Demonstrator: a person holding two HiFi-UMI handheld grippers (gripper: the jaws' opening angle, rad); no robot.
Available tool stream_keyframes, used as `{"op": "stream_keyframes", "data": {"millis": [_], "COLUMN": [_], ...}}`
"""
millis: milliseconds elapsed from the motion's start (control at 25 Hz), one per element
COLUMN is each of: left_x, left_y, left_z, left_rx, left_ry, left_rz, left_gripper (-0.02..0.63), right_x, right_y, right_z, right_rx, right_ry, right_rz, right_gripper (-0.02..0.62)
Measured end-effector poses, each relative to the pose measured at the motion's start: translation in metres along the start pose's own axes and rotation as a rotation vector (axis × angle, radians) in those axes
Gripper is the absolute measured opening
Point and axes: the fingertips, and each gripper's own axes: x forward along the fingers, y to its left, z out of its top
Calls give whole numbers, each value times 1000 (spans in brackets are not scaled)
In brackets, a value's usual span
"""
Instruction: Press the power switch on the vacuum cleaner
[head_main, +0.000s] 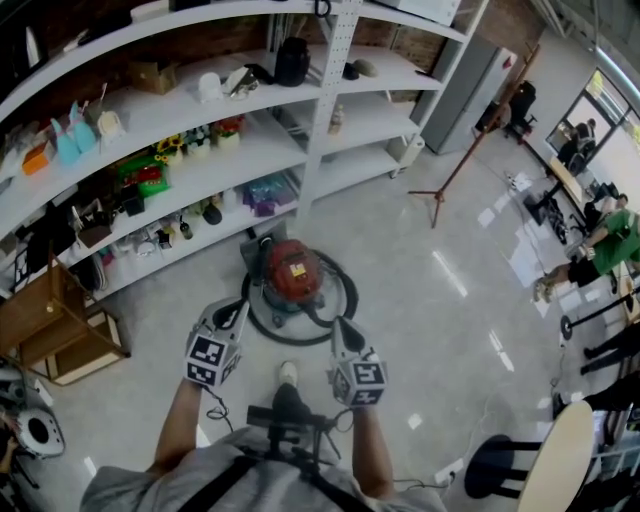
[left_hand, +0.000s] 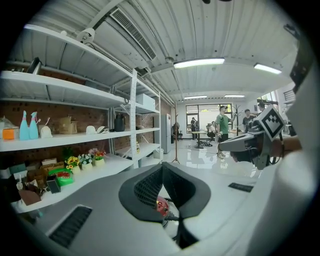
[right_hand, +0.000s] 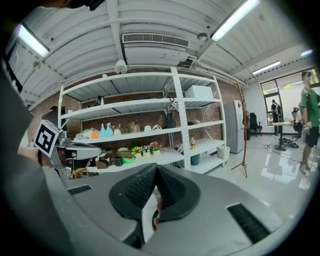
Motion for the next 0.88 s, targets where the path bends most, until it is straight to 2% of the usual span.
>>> {"op": "stream_keyframes", "data": {"millis": [600, 880], "left_x": [113, 144], "left_y": [28, 44], "left_z": [18, 17], "left_rx": [-20, -32], "left_ry": [25, 40], "left_rz": [49, 94], "left_gripper": [8, 8], "right_x": [104, 145], "right_y": [-74, -92], "right_z": [17, 14], "right_rx": [20, 25], "right_ry": [46, 72], "right_rz": [69, 117], "right_gripper": [12, 12]}}
